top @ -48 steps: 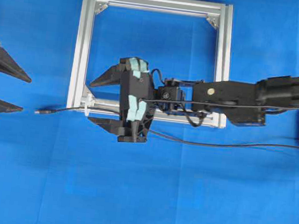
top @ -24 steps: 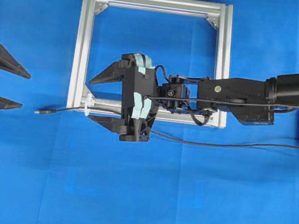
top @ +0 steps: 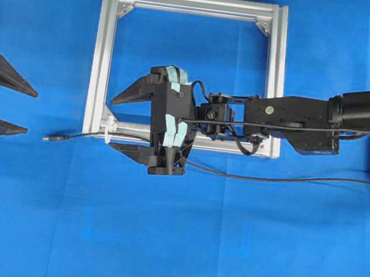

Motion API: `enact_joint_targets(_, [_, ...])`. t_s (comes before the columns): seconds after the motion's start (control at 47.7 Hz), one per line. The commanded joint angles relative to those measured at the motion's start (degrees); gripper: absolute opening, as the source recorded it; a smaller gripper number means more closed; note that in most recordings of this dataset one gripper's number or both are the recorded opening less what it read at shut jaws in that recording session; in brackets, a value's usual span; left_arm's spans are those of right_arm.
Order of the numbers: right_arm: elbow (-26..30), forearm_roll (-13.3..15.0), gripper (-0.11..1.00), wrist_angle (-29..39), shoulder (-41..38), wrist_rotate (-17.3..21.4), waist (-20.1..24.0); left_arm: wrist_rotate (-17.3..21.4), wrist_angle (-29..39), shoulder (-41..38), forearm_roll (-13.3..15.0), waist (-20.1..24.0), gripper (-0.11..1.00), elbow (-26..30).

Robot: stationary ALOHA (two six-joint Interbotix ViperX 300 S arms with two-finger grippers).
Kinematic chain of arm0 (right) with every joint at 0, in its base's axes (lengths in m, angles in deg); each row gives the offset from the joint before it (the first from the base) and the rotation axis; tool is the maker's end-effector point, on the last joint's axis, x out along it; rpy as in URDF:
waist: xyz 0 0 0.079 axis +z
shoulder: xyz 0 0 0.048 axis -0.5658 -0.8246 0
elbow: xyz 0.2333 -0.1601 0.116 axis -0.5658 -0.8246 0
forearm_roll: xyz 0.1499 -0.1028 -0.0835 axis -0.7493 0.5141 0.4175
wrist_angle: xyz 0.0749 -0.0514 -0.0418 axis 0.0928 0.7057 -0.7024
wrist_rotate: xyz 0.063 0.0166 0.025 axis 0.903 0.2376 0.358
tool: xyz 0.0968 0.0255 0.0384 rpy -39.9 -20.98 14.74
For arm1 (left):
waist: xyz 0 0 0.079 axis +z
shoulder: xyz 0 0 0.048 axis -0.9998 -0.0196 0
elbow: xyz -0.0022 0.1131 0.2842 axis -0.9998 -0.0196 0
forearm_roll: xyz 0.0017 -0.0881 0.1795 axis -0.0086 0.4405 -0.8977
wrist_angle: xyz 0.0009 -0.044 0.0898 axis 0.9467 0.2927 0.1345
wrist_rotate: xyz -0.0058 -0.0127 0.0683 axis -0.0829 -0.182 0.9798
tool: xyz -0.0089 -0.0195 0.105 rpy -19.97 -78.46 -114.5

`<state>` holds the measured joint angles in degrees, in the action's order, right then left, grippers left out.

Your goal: Insert the wire through the string loop located on the left side.

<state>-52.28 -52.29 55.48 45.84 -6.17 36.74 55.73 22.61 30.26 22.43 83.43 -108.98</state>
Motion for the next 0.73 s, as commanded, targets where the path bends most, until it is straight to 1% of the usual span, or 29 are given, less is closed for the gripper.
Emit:
enact_joint_targets(0.0, [1.41,0.09,0.93,-0.18,2.02,-0.09,0.09,0.09,-0.26,-0.35,-0.18,0.18,0.8,1.41])
enact_joint_targets(0.42, [1.32,0.09,0.93,-0.18,2.02,-0.09,0.09,0.09,-0.26,-0.35,-0.18,0.18,0.8,1.41])
enact_joint_targets(0.713, [1.32,0.09,0.93,-0.18,2.11,-0.09,0.0,0.09,1.41,0.0,-0.18,0.18,0.8,1.49])
